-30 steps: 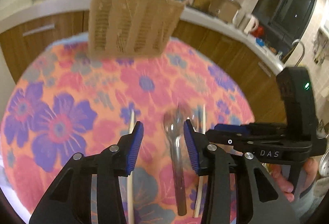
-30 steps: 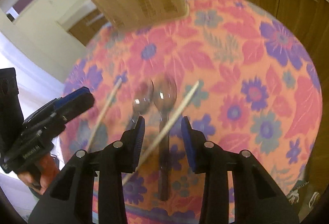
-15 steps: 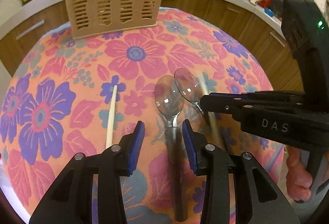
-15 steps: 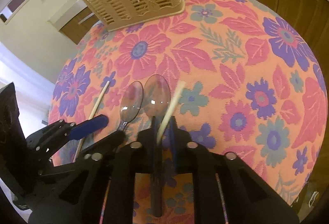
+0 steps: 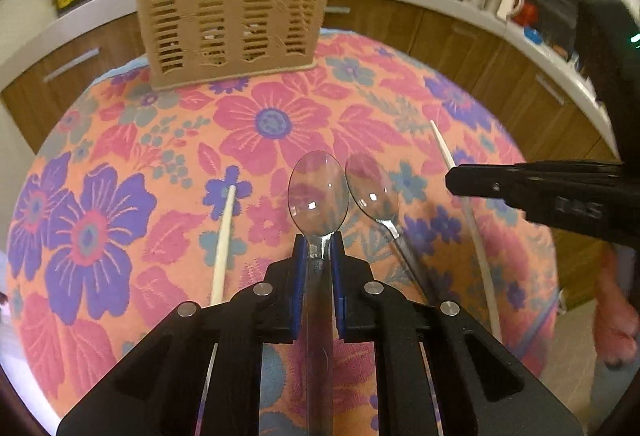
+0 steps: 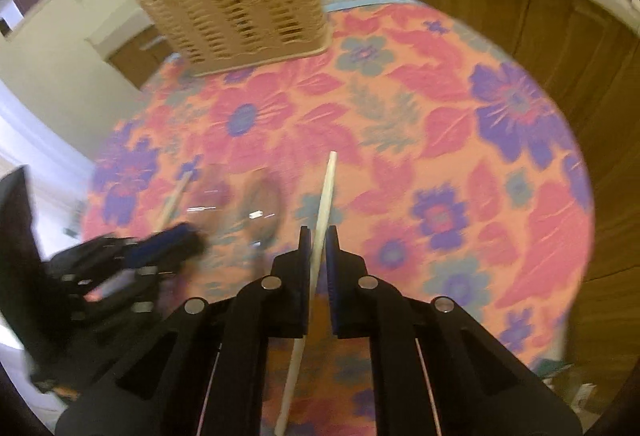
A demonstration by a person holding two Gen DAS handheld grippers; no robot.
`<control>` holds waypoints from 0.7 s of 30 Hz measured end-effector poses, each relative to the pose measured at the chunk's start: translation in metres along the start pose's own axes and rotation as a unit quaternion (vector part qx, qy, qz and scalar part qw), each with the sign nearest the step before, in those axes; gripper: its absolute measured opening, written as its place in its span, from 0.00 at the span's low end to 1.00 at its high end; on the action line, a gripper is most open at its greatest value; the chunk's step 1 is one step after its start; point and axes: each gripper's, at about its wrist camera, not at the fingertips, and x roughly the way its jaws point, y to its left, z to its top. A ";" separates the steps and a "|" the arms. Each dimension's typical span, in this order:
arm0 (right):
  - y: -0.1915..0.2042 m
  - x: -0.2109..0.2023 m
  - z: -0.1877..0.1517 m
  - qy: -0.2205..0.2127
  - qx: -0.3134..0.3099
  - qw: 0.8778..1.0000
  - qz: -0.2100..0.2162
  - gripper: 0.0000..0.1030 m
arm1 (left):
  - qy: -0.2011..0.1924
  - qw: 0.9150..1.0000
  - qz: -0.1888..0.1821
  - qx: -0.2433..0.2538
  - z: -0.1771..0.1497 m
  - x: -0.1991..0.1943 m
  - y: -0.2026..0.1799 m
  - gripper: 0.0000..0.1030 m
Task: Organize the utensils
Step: 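Grasp a clear spoon with the left tool while the right tool grasps a wooden chopstick, then carry the spoon in the left tool while the right tool carries the chopstick to the basket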
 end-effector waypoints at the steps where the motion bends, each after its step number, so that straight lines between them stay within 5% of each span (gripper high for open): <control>1: 0.000 0.002 0.003 0.001 -0.007 1.000 -0.015 0.05 | -0.005 1.000 0.001 -0.003 0.000 -0.003 0.002 0.10; 3: -0.002 0.008 0.010 -0.001 -0.021 0.998 -0.053 0.05 | -0.013 1.000 0.002 -0.009 0.001 -0.007 0.006 0.10; 8: -0.013 0.021 0.013 0.033 -0.007 0.999 -0.031 0.08 | -0.020 0.999 -0.008 -0.024 -0.001 -0.013 0.016 0.10; 12: -0.017 0.020 0.001 0.052 -0.001 0.998 -0.030 0.41 | -0.029 0.999 -0.027 -0.029 -0.001 -0.018 0.020 0.10; 13: -0.017 0.020 -0.003 0.052 -0.001 0.998 -0.027 0.41 | -0.033 0.999 -0.031 -0.029 -0.001 -0.020 0.020 0.10; 15: -0.012 0.019 -0.008 0.055 -0.013 0.997 -0.046 0.38 | -0.041 0.998 -0.038 -0.026 -0.002 -0.024 0.021 0.10; 17: -0.003 0.018 -0.012 0.056 -0.025 0.996 -0.071 0.28 | -0.045 0.998 -0.042 -0.023 -0.001 -0.026 0.020 0.10; 19: 0.011 0.019 -0.016 0.057 -0.058 0.993 -0.089 0.09 | -0.053 0.997 -0.043 -0.022 -0.001 -0.030 0.020 0.10; 21: 0.020 0.019 -0.016 0.062 -0.072 0.992 -0.087 0.04 | -0.068 0.996 -0.043 -0.022 0.001 -0.036 0.022 0.10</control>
